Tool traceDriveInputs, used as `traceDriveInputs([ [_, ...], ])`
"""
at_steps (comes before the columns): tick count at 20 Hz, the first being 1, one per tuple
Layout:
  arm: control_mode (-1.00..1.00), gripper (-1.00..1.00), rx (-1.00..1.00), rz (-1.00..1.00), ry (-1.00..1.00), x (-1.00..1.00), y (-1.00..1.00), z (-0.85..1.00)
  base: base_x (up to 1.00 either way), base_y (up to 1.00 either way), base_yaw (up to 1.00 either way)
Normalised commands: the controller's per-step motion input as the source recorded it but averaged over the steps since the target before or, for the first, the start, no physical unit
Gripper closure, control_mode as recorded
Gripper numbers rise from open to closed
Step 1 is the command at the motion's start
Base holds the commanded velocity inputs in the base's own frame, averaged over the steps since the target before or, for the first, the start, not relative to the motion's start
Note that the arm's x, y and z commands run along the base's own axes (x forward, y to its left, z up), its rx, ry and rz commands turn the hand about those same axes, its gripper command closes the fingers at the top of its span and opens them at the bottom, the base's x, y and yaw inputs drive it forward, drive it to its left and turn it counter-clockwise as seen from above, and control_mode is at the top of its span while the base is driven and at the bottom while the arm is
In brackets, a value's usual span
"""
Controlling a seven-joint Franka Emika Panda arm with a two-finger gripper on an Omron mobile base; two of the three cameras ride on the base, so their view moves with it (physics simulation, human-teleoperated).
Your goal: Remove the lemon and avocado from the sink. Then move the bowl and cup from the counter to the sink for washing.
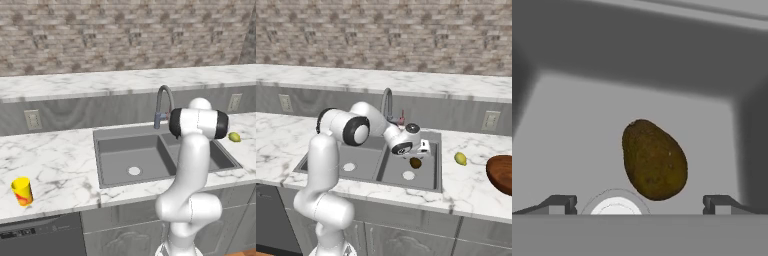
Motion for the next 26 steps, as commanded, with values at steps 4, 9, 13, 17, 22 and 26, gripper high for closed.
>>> traceDriveInputs([
  [4,-1.00,-1.00,-0.03,0.00,0.00,0.11,0.00,-0.12,0.00,0.00,0.00],
  [9,-1.00,-1.00,-0.02,0.00,0.00,0.05,-0.01,-0.10,0.00,0.00,0.00],
  [13,-1.00,-1.00,-0.03,0.00,0.00,0.06,-0.02,-0.12,0.00,0.00,0.00],
  [17,-1.00,-1.00,-0.04,0.00,0.00,0.08,-0.04,-0.12,0.00,0.00,0.00],
  [22,-1.00,-1.00,-0.02,0.00,0.00,0.11,-0.02,-0.13,0.00,0.00,0.00],
  [26,-1.00,-1.00,0.00,0.00,0.00,0.13,0.00,-0.14,0.00,0.00,0.00],
])
